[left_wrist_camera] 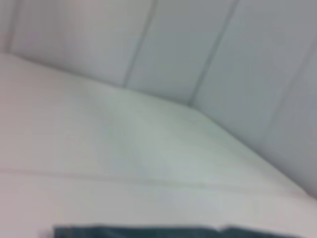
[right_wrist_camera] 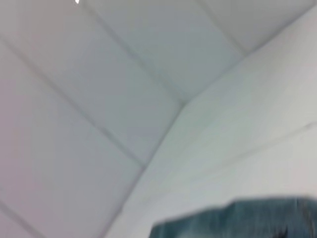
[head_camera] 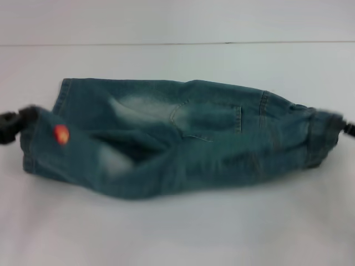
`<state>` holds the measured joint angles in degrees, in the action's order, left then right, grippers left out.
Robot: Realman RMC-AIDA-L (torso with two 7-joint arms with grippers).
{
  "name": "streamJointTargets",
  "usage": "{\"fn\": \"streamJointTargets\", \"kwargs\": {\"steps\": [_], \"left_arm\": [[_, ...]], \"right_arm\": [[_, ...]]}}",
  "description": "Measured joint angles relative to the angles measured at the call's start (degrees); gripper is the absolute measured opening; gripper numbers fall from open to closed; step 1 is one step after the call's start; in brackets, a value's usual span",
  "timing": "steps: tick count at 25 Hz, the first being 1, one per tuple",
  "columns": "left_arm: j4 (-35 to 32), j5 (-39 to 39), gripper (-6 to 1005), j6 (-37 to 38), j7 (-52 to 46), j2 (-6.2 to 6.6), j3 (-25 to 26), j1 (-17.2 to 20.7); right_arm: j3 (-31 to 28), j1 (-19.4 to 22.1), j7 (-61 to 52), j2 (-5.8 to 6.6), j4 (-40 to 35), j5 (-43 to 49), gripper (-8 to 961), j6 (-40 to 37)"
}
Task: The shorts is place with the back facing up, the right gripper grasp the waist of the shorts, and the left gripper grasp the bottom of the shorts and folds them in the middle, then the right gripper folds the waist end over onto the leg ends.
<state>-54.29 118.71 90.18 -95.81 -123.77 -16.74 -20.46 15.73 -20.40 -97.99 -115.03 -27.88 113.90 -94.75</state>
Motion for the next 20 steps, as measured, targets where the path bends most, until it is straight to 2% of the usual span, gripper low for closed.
{"fn": "streamJointTargets", "kwargs": {"steps": [4, 7, 15, 20], "left_arm": [[2.4, -4.0, 19, -5.6, 0.6, -0.01, -0.5, -1.0], [3.4, -5.3, 19, -9.3, 0.7, -0.31, -0.7, -2.5], [11.1, -10.7, 18, -17.7, 5.5, -0.29, -1.5, -6.6], [13.2, -12.1, 18, -21.4, 7.6, -0.05, -1.6, -8.3]], "right_arm": [[-0.3, -0.5, -2.3, -0.19, 1.8, -7.7, 42, 2.4], [-0.4, -1.1, -4.2, -0.76, 2.6, -12.4, 46, 5.3], [-0.6, -4.3, -5.7, -2.09, 2.9, -13.6, 55, 15.2], [-0.6, -5.6, -5.7, -2.09, 3.2, -13.9, 60, 19.2]]}}
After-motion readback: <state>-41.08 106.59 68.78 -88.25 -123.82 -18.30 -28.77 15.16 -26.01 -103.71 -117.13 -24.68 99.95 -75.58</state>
